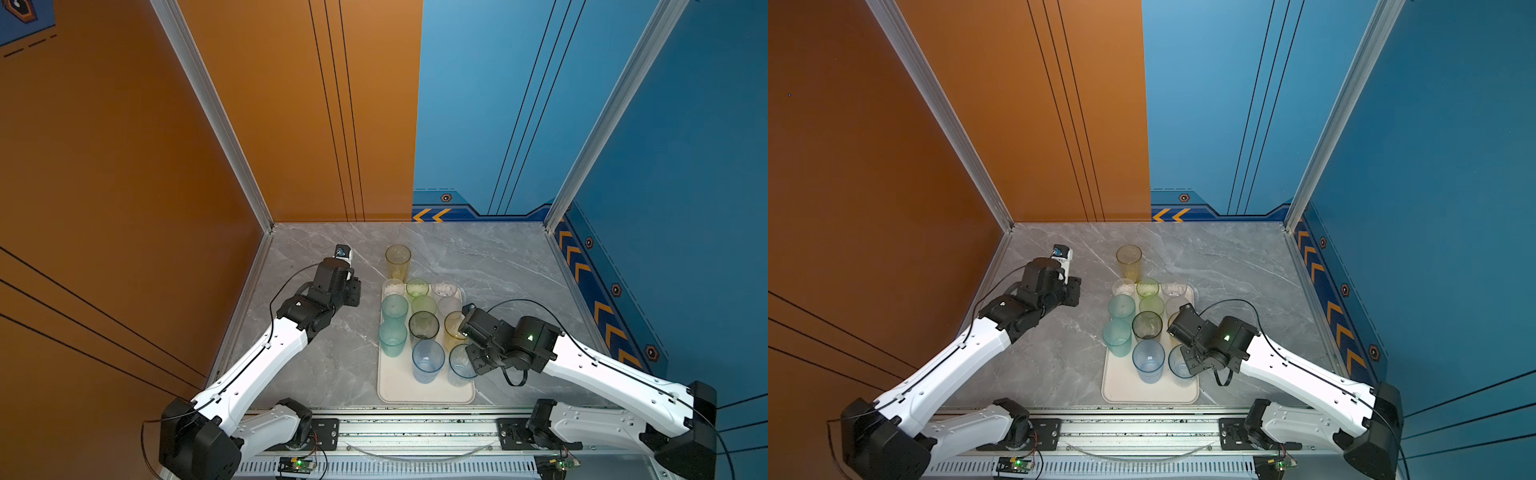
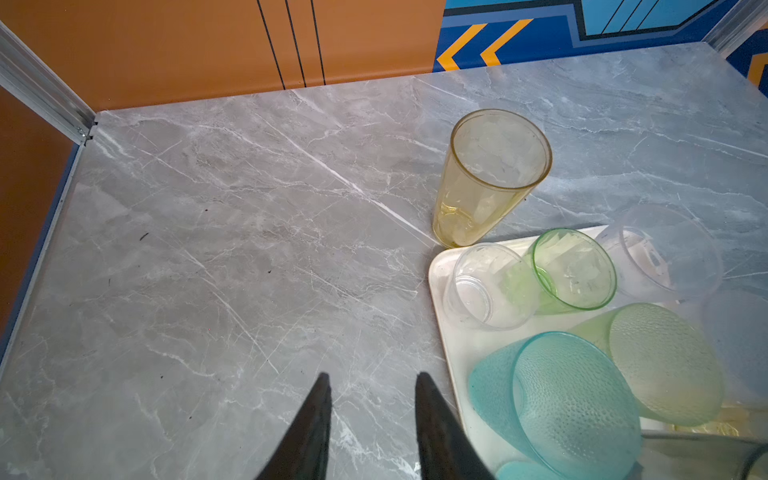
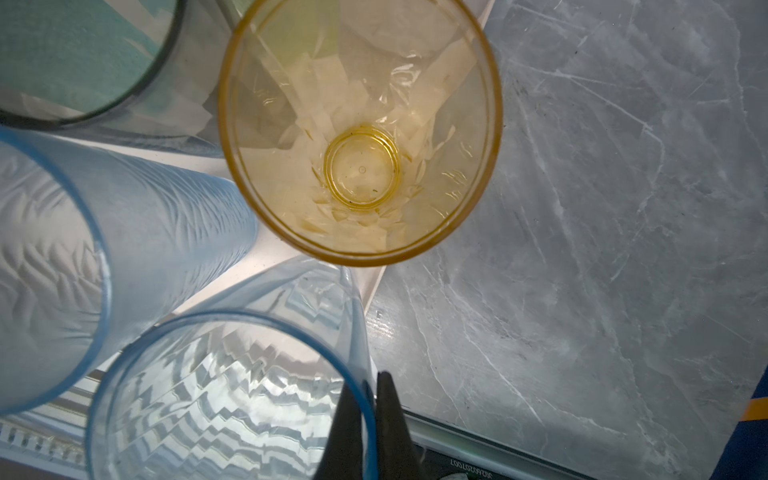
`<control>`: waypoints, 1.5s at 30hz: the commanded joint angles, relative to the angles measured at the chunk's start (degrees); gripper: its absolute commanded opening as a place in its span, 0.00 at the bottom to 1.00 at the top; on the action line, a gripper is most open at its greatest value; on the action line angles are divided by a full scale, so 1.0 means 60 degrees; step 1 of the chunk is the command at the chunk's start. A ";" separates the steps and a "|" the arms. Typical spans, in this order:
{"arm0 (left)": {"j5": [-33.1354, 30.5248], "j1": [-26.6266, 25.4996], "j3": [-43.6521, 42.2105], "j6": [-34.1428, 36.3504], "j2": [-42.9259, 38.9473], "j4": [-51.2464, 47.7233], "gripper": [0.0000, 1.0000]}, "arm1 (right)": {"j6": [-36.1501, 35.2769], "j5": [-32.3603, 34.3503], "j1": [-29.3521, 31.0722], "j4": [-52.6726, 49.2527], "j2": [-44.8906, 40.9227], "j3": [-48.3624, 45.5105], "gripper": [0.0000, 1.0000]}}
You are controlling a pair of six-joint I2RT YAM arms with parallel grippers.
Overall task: Place the glasses into the tray
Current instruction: 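Lower the light-blue glass onto the tray beside the blue textured glass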
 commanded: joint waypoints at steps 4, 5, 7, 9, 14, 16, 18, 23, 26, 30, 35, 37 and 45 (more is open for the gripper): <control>-0.0028 -0.0058 0.0351 0.0002 0.0045 -0.0157 0.35 | 0.0145 -0.0171 -0.0284 0.0521 -0.0041 -0.0309 0.00; -0.0028 -0.0065 0.0360 -0.0010 0.0059 -0.0157 0.35 | 0.0143 -0.0228 -0.0323 0.0581 -0.0070 -0.0366 0.00; -0.0013 -0.0065 0.0365 -0.0012 0.0073 -0.0157 0.35 | 0.0146 -0.0299 -0.0382 0.0703 -0.0083 -0.0475 0.00; 0.0012 -0.0065 0.0365 -0.0012 0.0085 -0.0157 0.35 | 0.0135 -0.0360 -0.0432 0.0761 -0.0086 -0.0514 0.00; 0.0030 -0.0065 0.0385 -0.0010 0.0132 -0.0157 0.35 | 0.0117 -0.0481 -0.0490 0.0810 -0.0069 -0.0631 0.00; 0.0042 -0.0077 0.0395 -0.0012 0.0158 -0.0157 0.35 | 0.0102 -0.0512 -0.0499 0.0839 -0.0052 -0.0673 0.00; 0.0060 -0.0080 0.0409 -0.0012 0.0176 -0.0157 0.35 | 0.0101 -0.0522 -0.0517 0.0841 -0.0028 -0.0692 0.00; 0.0060 -0.0095 0.0420 -0.0009 0.0191 -0.0172 0.35 | 0.0087 -0.0612 -0.0570 0.0840 -0.0033 -0.0763 0.00; 0.0060 -0.0084 0.0424 -0.0012 0.0191 -0.0172 0.36 | 0.0072 -0.0623 -0.0586 0.0840 -0.0060 -0.0754 0.02; 0.0067 -0.0095 0.0424 -0.0012 0.0189 -0.0187 0.35 | 0.0044 -0.0645 -0.0637 0.0840 -0.0099 -0.0772 0.03; 0.0061 -0.0104 0.0437 -0.0012 0.0184 -0.0201 0.35 | 0.0029 -0.0674 -0.0650 0.0840 -0.0119 -0.0786 0.09; 0.0060 -0.0109 0.0453 -0.0012 0.0191 -0.0201 0.35 | 0.0029 -0.0688 -0.0654 0.0840 -0.0156 -0.0779 0.12; 0.0087 -0.0131 0.0466 -0.0012 0.0191 -0.0216 0.35 | 0.0025 -0.0684 -0.0662 0.0840 -0.0260 -0.0755 0.15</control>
